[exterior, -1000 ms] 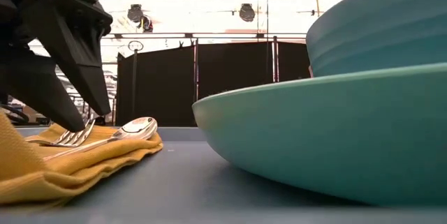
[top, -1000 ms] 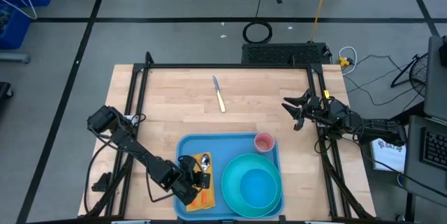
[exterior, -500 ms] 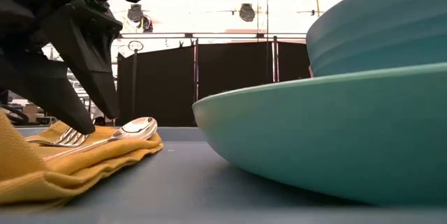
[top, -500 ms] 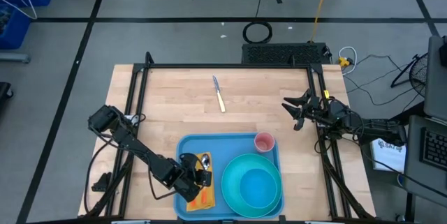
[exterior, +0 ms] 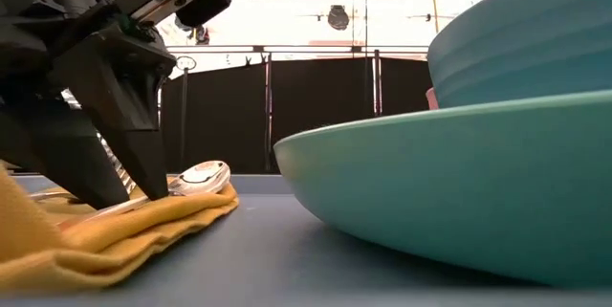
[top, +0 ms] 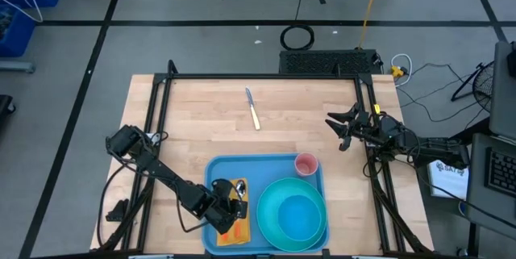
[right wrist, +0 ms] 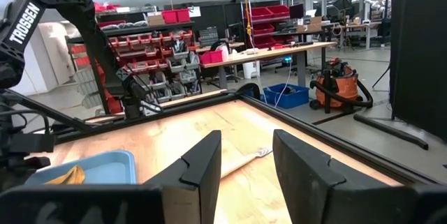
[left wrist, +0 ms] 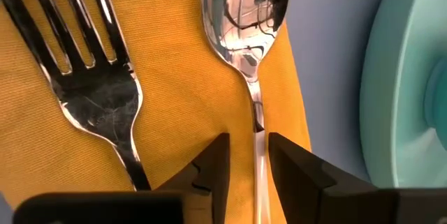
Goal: Set up tray
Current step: Adjust the spoon on the blue serving tray
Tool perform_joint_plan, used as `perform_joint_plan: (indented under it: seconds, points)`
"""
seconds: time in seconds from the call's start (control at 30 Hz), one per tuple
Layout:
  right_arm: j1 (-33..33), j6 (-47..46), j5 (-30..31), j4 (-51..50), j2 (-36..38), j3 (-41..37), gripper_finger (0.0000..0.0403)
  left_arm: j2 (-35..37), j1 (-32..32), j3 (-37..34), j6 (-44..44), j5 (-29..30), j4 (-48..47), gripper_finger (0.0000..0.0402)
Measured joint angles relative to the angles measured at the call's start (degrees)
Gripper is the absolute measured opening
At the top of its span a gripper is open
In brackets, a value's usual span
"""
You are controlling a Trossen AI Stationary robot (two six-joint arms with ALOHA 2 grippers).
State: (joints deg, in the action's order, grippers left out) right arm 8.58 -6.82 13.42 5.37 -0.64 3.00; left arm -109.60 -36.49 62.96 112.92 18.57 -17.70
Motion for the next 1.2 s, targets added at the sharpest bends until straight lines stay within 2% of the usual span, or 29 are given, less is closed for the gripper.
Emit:
perform_joint_plan:
  seconds: [0.1,0.2,0.27,0.7,1.2]
  points:
    - [0.0,0.0,0.0,0.0,0.0,0.0,0.0123,0.0,0.0,0.0,0.1,-0.2,-0.2,0.0080]
    - [0.0,0.0,0.0,0.0,0.0,0.0,0.0123,-0.1,0.0,-0.1,0.0,-0.4,0.0,0.0031]
    - [0.0,0.0,0.0,0.0,0.0,0.0,0.0123,-0.1,-0.1,-0.1,0.1,-0.2,0.4,0.0014]
    - [0.0,0.0,0.0,0.0,0.0,0.0,0.0123,-0.2,-2.2,-0.2,6.0,7.1,0.7,0.0004]
    - [0.0,0.0,0.0,0.0,0.0,0.0,0.0123,-0.2,-5.0,-0.2,12.5,11.6,0.5,0.0002]
